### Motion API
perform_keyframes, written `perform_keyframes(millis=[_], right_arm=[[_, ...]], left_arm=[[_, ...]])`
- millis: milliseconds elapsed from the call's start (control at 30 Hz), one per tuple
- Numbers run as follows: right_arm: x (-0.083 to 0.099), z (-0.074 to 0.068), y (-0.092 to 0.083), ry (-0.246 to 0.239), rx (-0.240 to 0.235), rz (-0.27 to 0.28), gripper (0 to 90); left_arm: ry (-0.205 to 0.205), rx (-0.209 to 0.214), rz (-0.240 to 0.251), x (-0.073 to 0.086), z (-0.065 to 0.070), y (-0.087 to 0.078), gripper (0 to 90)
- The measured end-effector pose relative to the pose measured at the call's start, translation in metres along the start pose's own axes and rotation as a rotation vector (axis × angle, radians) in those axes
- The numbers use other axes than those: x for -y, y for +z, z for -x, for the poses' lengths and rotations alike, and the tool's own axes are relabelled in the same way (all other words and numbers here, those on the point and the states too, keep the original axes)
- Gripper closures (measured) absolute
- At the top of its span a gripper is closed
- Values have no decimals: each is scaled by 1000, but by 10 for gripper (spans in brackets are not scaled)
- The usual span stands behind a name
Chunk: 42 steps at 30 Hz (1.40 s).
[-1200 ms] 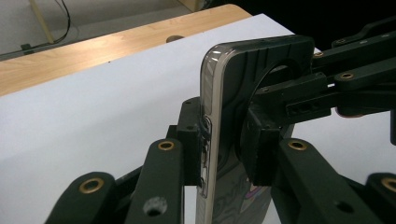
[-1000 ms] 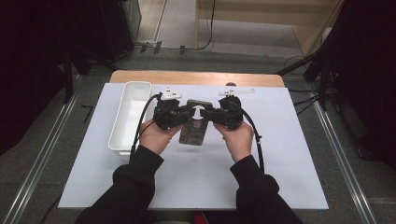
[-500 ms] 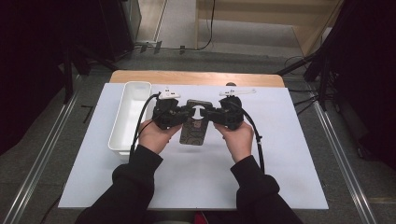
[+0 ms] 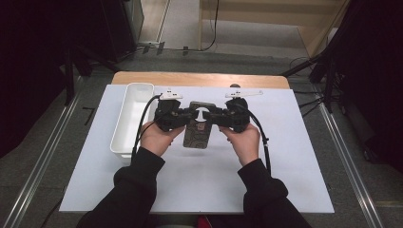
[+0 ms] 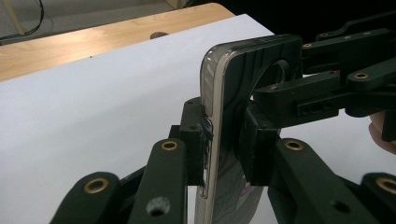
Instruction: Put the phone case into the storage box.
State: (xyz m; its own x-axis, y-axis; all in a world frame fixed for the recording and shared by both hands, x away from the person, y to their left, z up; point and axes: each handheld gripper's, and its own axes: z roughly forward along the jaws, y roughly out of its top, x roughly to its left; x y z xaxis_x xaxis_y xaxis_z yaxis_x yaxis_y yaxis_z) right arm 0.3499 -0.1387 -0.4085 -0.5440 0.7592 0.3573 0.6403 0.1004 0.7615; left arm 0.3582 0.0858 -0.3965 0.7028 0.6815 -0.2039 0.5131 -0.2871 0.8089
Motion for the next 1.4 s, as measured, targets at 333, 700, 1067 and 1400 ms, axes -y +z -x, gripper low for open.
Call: perform_keyframes(millis=[333,700,1067,1400], right_arm=[[2,-1,-2,-57,-43,-8,390],[2,-2,-4,-73,-85,-44,305],[3,-3,-15,-138,-87,-62,267],[10,-4,-20,-184,-92,-53,201]], left_arm=[[-7,5,-1,0,-1,0,730],[-15,19,-7,0,-4,0,731],[-11,29,-15,0,-3,-2,730],[-23,54,-28,1,-6,-8,730]])
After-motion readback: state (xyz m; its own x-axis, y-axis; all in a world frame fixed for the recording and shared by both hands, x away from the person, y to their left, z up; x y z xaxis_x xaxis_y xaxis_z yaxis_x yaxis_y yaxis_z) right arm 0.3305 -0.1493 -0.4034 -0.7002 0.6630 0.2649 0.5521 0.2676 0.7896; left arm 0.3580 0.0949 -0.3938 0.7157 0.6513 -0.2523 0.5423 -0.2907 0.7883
